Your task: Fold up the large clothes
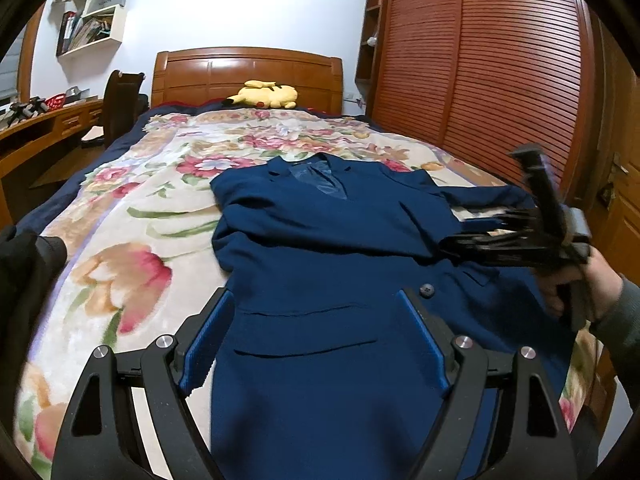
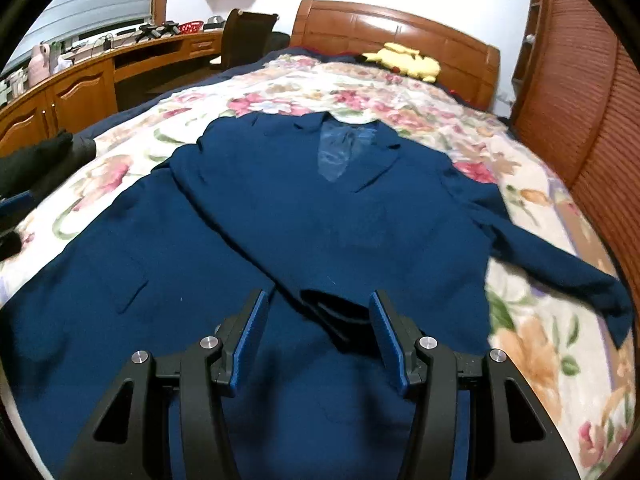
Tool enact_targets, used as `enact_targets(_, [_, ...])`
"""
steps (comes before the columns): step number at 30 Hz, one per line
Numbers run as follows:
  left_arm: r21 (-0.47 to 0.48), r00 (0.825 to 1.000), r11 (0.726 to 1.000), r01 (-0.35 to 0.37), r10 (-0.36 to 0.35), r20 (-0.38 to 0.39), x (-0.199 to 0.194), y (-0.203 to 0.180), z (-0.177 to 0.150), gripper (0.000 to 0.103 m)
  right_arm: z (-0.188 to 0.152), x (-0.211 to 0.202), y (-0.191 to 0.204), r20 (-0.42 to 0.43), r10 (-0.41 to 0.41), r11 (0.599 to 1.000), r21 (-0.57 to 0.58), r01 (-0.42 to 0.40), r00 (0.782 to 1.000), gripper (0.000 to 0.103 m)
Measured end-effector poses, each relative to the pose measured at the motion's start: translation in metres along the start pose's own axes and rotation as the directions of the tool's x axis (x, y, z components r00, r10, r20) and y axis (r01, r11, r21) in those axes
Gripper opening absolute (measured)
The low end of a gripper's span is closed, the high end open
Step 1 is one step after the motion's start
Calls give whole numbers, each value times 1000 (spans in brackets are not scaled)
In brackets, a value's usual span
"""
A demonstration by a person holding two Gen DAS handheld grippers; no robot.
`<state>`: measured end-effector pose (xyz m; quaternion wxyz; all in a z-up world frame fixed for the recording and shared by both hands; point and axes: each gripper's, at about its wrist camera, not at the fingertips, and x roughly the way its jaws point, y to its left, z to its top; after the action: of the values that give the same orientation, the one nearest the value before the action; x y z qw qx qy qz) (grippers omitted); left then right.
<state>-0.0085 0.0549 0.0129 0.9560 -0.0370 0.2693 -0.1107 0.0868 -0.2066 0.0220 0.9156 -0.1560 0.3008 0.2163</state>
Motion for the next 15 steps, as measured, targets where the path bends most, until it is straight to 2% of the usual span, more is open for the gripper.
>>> enact_targets(7, [45, 999, 999, 17, -16, -31, 5, -16, -7, 83, 1, 42, -17, -87, -21, 1000, 9, 21, 996, 54])
enact_targets(9, [48, 999, 999, 22, -21, -32, 5, -18, -7, 83, 2, 44, -28, -85, -4, 999, 37, 7, 996, 38])
enact_targets(10, [47, 999, 999, 27, -26, -30, 5, -19, -7, 83, 3, 45, -34, -85, 8, 999, 49, -4, 996, 35])
enact_targets(12, [44, 999, 999, 33, -31, -29, 6, -20, -6, 83, 6, 43, -44, -74, 8, 998, 61, -3, 997, 21])
enact_targets(15, [40, 999, 998, 39, -38, -29, 9, -22, -5, 83, 16, 43, -54, -54, -27, 997, 75, 31, 998, 14])
